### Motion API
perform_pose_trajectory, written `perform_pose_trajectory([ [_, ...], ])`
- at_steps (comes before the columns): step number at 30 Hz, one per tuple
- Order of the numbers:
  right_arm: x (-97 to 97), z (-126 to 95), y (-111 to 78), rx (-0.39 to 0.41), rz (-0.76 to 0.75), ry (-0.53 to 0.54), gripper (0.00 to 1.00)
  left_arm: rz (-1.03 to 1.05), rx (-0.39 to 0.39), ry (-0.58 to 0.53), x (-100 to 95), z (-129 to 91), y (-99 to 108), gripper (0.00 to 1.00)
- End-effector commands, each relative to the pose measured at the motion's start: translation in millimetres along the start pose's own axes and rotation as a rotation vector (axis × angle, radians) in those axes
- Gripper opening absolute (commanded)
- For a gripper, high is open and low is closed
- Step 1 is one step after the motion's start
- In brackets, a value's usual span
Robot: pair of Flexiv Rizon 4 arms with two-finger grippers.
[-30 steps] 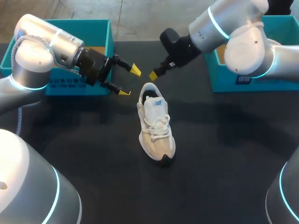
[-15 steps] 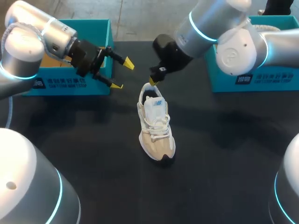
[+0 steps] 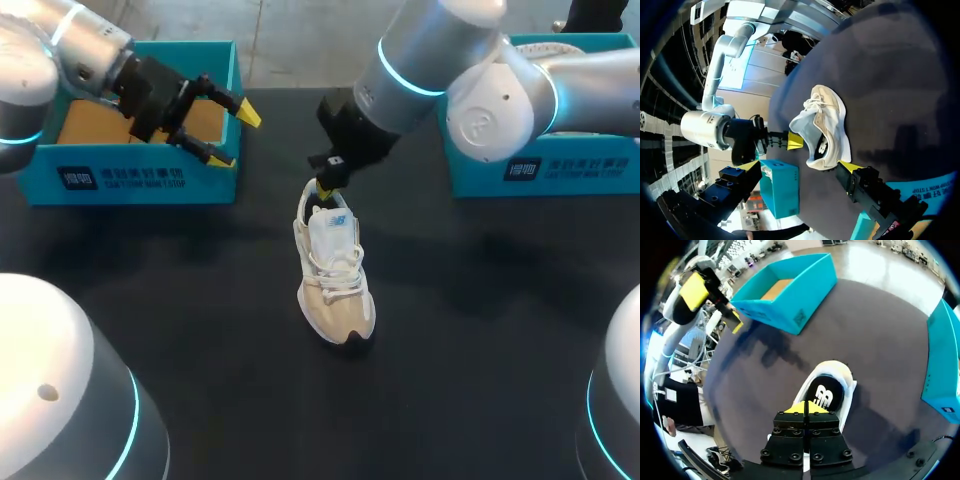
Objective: Take the shoe out of the shoebox, open the shoe tongue, remove and reinsert the insole, then place the shoe into the shoebox
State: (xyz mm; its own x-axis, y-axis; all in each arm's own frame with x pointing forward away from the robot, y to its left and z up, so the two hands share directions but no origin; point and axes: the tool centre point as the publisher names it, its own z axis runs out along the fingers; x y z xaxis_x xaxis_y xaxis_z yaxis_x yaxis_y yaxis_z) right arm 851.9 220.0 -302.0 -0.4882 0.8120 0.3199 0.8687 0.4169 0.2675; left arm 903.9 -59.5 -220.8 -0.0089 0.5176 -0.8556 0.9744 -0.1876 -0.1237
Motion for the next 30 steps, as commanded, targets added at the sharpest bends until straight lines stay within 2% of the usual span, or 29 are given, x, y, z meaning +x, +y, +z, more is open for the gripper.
perform_pose_trajectory([
  [1, 3.9, 10, 2.0, 0.022, 0.019, -0.021, 0.0, 0.0, -0.03, 0.019, -1.8, -19, -17, 1.0],
  [10, 4.8, 25, -3.2, 0.095, 0.063, -0.033, 0.0, -0.01, -0.006, 0.035, 2.2, -47, -28, 1.0],
  [20, 2.2, 41, -15.8, 0.166, 0.102, -0.069, 0.0, -0.017, -0.093, 0.078, 2.1, -92, -32, 1.0],
  [30, -4.8, 44, -27.1, 0.205, 0.141, -0.114, 0.0, -0.026, -0.157, 0.08, 7.4, -127, -37, 1.0],
])
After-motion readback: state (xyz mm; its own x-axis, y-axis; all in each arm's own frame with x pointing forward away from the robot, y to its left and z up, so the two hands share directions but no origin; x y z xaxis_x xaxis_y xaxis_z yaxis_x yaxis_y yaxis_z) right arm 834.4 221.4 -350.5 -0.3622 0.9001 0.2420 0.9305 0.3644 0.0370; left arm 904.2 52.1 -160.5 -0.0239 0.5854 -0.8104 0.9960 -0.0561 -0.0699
